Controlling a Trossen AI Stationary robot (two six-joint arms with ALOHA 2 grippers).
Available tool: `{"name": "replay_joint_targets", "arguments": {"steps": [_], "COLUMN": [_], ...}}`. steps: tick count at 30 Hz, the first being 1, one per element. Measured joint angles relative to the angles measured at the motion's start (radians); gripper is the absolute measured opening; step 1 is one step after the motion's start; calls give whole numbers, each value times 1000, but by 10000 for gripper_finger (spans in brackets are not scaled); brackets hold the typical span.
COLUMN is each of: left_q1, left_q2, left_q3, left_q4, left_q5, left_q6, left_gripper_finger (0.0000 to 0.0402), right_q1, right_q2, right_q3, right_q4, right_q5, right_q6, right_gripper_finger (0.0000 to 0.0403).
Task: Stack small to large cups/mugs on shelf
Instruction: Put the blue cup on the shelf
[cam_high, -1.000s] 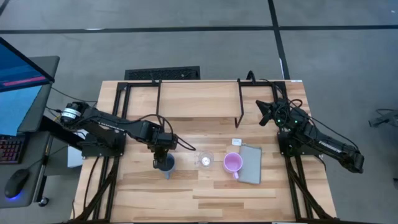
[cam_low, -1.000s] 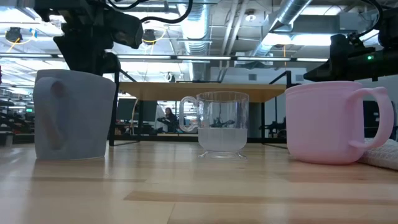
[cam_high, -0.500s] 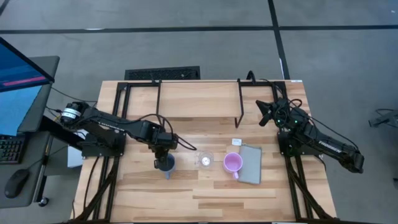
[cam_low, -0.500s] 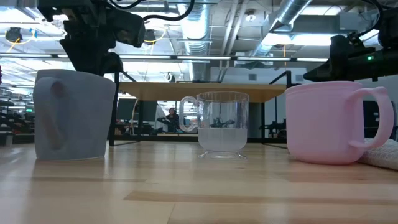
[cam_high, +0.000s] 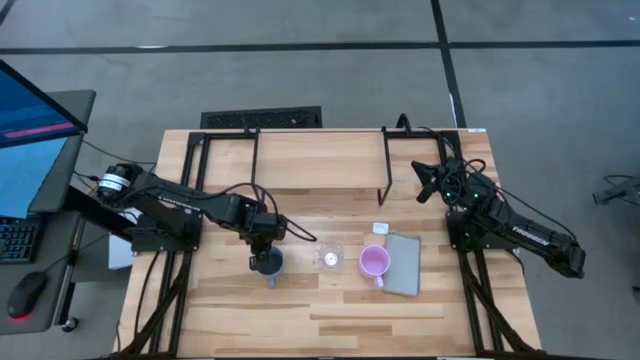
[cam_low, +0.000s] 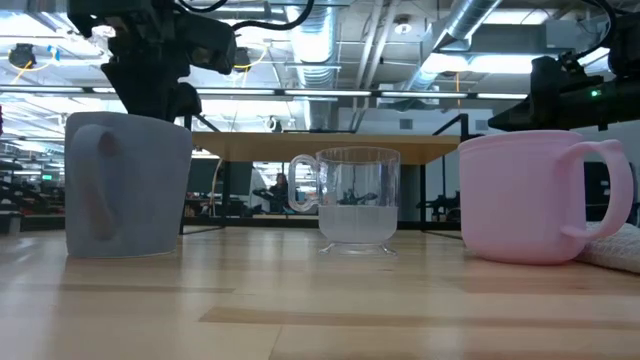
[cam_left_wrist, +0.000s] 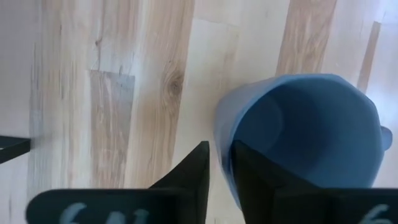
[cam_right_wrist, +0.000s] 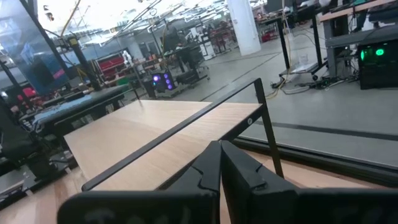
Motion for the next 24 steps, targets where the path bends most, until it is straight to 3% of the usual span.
{"name": "replay_joint_targets", "arguments": {"steps": [11,24], "left_q1": [0,0], "left_q2": [1,130], "left_q3": [0,0], "left_q4": [0,23], "left_q5": [5,43], "left_q6": [-7,34], "left_gripper_finger": [84,75], "right_q1": [0,-10], "right_q2": [0,13], "right_q3": [0,0], "right_q4": [0,-2], "right_q5": [0,1], "right_q6": [0,0], "right_gripper_finger": [33,33]}}
